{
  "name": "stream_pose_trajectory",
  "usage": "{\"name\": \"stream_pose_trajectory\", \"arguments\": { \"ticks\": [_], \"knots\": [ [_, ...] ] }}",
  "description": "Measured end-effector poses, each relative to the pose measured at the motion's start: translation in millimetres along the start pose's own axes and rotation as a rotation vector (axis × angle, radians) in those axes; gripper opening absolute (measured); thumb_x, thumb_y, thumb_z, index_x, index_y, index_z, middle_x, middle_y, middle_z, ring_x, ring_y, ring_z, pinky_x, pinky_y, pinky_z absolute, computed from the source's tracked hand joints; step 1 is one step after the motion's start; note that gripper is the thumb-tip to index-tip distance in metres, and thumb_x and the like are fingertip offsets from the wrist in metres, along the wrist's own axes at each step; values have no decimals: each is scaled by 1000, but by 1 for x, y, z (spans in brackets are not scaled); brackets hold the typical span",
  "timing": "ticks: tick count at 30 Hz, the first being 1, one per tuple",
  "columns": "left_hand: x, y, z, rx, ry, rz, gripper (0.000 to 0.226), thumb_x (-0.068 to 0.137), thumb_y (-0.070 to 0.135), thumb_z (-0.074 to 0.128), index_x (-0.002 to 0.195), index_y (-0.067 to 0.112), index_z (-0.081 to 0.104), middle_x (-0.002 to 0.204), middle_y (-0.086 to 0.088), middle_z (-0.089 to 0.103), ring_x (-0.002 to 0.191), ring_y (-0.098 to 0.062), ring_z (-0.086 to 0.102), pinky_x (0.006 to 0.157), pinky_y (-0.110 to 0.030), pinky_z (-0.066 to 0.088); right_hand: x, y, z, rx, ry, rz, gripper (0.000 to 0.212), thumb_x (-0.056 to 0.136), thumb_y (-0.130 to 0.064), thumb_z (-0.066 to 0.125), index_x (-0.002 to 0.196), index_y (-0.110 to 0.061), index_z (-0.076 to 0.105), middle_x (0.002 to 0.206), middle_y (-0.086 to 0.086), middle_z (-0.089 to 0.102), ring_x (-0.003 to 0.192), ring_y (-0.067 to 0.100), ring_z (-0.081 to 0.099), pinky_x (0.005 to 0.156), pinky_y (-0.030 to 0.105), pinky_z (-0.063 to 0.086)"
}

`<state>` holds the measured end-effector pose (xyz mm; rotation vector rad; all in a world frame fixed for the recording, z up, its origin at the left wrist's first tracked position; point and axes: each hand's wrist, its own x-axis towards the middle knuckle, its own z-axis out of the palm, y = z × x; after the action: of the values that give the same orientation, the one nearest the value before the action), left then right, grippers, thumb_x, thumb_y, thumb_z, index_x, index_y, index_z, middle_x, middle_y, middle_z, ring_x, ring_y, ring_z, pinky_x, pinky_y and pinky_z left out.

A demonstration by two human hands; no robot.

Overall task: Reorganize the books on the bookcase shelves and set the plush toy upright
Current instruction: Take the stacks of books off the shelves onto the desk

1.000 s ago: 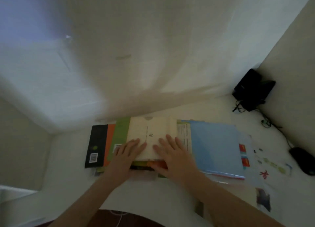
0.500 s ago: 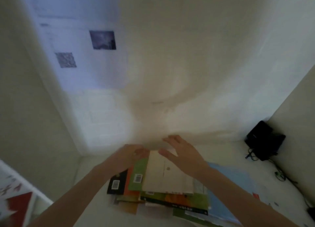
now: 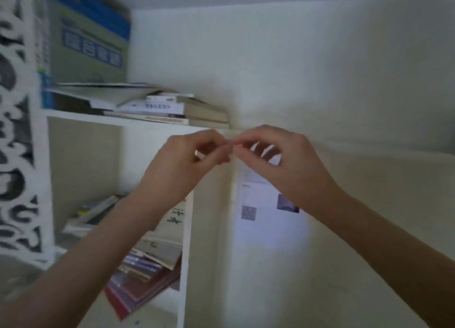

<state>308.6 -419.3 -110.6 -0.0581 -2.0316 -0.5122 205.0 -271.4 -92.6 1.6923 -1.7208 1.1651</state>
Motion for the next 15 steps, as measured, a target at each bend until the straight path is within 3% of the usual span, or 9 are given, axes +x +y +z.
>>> {"name": "stream_pose_trajectory", "arguments": {
  "ticks": [2,5,8,10,12,15],
  "knots": [
    [18,-9,-29,133,170,91,16,84,38,61,93,25,66,85,13,67,85,-4,62,73,-21,48,40,-7,7,-67,43,-74,26,81,-40,70,103,-28,67,98,-11,65,89,11,58,81,34,50],
    [45,-42,-60,467,264,178,48,77,40,67,118,17,59,113,-3,59,109,-24,50,92,-21,32,97,-12,22,-208,-74,-43,73,71,-49,77,134,-26,49,133,-9,50,122,11,39,101,26,35],
    [61,-82,-83,672,179,88,81,69,35,79,137,10,43,137,-13,46,131,-33,38,109,-41,25,138,-7,51,-308,-227,20,103,63,-53,81,147,-29,27,151,-8,30,138,15,24,110,30,27],
    [65,-106,-89,761,64,-22,85,70,40,78,141,16,39,143,-6,43,133,-30,38,112,-47,25,152,3,75,-340,-315,47,103,60,-51,84,145,-29,29,145,-5,38,133,18,36,106,34,34],
    [67,-122,-89,773,75,-18,72,70,34,79,134,20,49,131,-1,55,117,-26,54,99,-42,41,159,13,91,-346,-306,23,89,62,-45,84,137,-29,40,128,-5,49,118,18,50,95,33,43],
    [69,-128,-91,811,227,122,52,59,17,87,108,19,70,98,0,72,79,-24,70,59,-30,54,158,18,92,-328,-260,6,77,68,-42,80,136,-33,44,118,-8,54,105,15,56,84,28,44]
  ]
}}
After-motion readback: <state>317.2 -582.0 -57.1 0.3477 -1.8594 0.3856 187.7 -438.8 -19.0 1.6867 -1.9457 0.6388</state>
